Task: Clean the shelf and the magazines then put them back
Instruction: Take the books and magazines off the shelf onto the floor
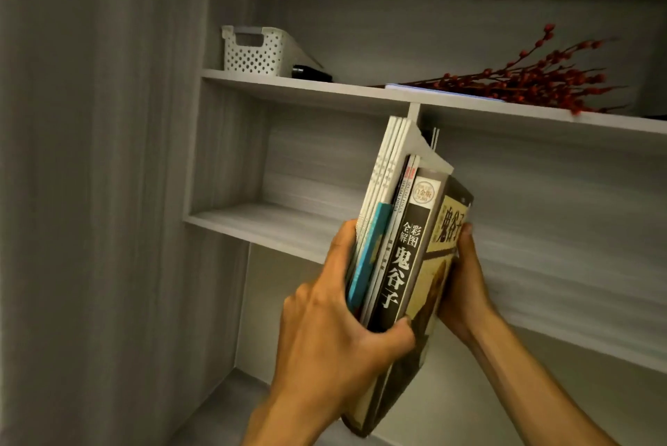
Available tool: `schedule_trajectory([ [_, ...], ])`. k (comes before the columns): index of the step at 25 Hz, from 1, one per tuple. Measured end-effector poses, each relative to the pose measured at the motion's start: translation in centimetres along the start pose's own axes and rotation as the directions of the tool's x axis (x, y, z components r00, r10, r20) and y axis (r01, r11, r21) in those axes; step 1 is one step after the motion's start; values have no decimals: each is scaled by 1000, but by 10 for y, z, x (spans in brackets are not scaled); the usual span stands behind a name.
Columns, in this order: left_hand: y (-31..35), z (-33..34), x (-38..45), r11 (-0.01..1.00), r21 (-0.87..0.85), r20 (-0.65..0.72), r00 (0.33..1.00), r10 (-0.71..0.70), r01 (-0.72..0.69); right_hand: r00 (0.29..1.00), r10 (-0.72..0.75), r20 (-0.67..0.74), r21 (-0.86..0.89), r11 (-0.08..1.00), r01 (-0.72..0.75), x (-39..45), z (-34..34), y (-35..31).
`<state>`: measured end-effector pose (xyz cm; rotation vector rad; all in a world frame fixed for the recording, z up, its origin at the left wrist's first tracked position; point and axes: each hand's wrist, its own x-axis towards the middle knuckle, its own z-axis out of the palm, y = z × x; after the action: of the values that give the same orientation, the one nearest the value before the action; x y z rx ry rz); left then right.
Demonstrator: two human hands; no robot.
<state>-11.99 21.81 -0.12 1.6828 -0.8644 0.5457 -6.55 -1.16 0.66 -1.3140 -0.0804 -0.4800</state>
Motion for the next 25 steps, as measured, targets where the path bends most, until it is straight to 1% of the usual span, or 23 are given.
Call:
schedule_trajectory([
  [3, 9, -2, -38, 992, -87, 21, 995, -94, 95, 995, 77, -55, -31, 996, -79, -53, -2, 8],
  [6, 23, 8, -81, 976, -126, 81, 982, -169, 179, 982, 142, -121, -42, 988, -148, -105, -20, 23],
  [9, 33, 18, -130, 953, -158, 105, 964, -245, 259, 961, 226, -159, -50, 970, -236, -160, -33, 40],
  [11, 33, 19, -165, 925, -174, 149, 937, -315, 338, 935, 308, -174, -29, 948, -318, -200, -40, 57],
  [14, 34, 7, -208, 865, -188, 220, 879, -424, 464, 893, 413, -180, -19, 906, -423, -246, -46, 76],
  [18, 30, -19, -258, 747, -241, 266, 783, -563, 619, 817, 527, -236, -98, 823, -559, -293, -38, 92],
  [20, 25, -35, -281, 699, -230, 308, 732, -607, 677, 789, 555, -262, -89, 801, -593, -321, -31, 109],
  [22, 19, -49, -301, 654, -218, 327, 686, -650, 724, 777, 570, -266, -48, 798, -601, -348, -23, 124],
  [25, 4, -72, -333, 583, -206, 385, 613, -691, 786, 727, 619, -297, -6, 760, -650, -390, -6, 145],
])
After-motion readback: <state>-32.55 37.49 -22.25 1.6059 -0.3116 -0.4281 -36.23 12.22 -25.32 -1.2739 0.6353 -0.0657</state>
